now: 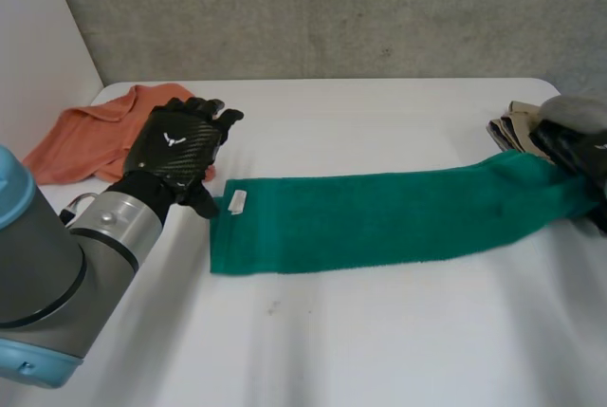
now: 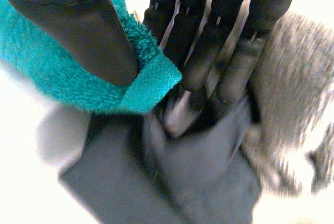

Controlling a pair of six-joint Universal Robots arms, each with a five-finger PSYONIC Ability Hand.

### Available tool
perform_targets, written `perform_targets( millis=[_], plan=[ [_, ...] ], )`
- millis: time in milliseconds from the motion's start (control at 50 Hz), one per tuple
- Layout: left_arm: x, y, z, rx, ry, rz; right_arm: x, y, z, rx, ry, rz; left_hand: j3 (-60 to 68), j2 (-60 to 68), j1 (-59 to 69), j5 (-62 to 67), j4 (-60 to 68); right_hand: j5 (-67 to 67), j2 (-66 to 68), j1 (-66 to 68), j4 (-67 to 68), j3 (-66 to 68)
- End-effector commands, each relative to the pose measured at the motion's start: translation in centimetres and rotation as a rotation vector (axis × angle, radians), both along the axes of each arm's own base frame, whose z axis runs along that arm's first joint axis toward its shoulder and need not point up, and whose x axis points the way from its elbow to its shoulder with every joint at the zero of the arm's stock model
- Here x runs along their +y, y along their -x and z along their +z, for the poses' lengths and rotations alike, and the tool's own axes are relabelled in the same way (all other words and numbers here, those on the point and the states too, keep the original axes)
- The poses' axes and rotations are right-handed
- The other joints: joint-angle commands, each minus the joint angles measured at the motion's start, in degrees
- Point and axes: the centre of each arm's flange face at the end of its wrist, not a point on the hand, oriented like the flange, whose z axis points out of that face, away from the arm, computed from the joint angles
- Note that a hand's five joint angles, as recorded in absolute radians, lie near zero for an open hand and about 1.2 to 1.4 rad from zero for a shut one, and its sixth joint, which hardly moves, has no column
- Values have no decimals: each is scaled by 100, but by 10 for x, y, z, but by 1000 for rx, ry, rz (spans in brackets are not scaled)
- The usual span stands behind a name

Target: Fold the laundry.

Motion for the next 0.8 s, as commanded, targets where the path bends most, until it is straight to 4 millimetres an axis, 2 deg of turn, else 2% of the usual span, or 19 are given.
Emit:
perform_targets(
  millis=[20, 80, 100, 160, 180, 240, 260, 340, 420, 480, 520, 540, 560, 680, 700, 740, 800],
  plan=[
    [-3, -15, 14, 25, 31, 45, 31, -108, 41, 14, 223, 299, -197, -171, -64, -259, -163, 1313, 1281, 1614, 1141, 1213],
    [-7, -22, 20, 38, 50, 66, 52, -150, 51, 22, 311, 434, -197, -171, -64, -259, -163, 1313, 1281, 1614, 1141, 1213],
    [-9, -26, 22, 43, 52, 81, 72, -178, 53, 23, 351, 529, -197, -171, -64, -259, -163, 1313, 1281, 1614, 1141, 1213],
    [-12, -32, 25, 56, 54, 95, 107, -219, 52, 26, 399, 691, -197, -171, -64, -259, -163, 1313, 1281, 1614, 1141, 1213],
    [-13, -35, 26, 63, 52, 100, 132, -243, 47, 30, 419, 806, -197, -171, -64, -259, -163, 1313, 1281, 1614, 1141, 1213],
    [-15, -38, 25, 69, 44, 104, 169, -274, 34, 34, 428, 974, -197, -171, -64, -259, -163, 1313, 1281, 1614, 1141, 1213],
    [-17, -40, 24, 70, 40, 108, 191, -290, 22, 40, 418, 1067, -197, -171, -64, -259, -163, 1313, 1281, 1614, 1141, 1213],
    [-18, -43, 20, 69, 25, 110, 236, -318, -9, 67, 388, 1231, -197, -171, -64, -259, -163, 1313, 1281, 1614, 1141, 1213],
    [-17, -42, 14, 65, 12, 107, 260, -333, -33, 106, 365, 1294, -197, -171, -64, -259, -163, 1313, 1281, 1614, 1141, 1213],
    [-18, -41, 10, 60, 1, 104, 267, -336, -36, 124, 362, 1306, -197, -171, -64, -259, -163, 1313, 1281, 1614, 1141, 1213],
    [-18, -39, 8, 52, -6, 100, 263, -336, -33, 128, 361, 1278, -197, -171, -64, -259, -163, -3123, -3155, -2821, -3295, -3222],
    [-19, -38, 7, 51, -9, 98, 261, -335, -30, 124, 359, 1260, -197, -171, -64, -259, -163, -4712, -4744, -4411, -4884, -4812],
    [-19, -36, 6, 50, -10, 92, 259, -334, -27, 116, 355, 1237, -197, -171, -64, -259, -163, -5687, -5719, -5386, -5859, -5787],
    [-22, -25, 4, 47, -4, 66, 218, -301, 13, -118, 223, 953, -197, -171, -64, -259, -163, -5687, -5719, -5386, -5859, -5787],
    [-22, -23, 4, 47, -4, 61, 206, -286, 20, -198, 159, 863, -197, -171, -64, -259, -163, -5687, -5719, -5386, -5859, -5787],
    [-23, -19, 5, 50, -3, 57, 192, -268, 19, -247, 80, 772, -197, -171, -64, -259, -163, -5687, -5719, -5386, -5859, -5787],
    [-25, -16, 5, 57, -3, 69, 174, -241, 3, -265, -68, 634, -197, -171, -64, -259, -163, -5687, -5719, -5386, -5859, -5787]
  ],
)
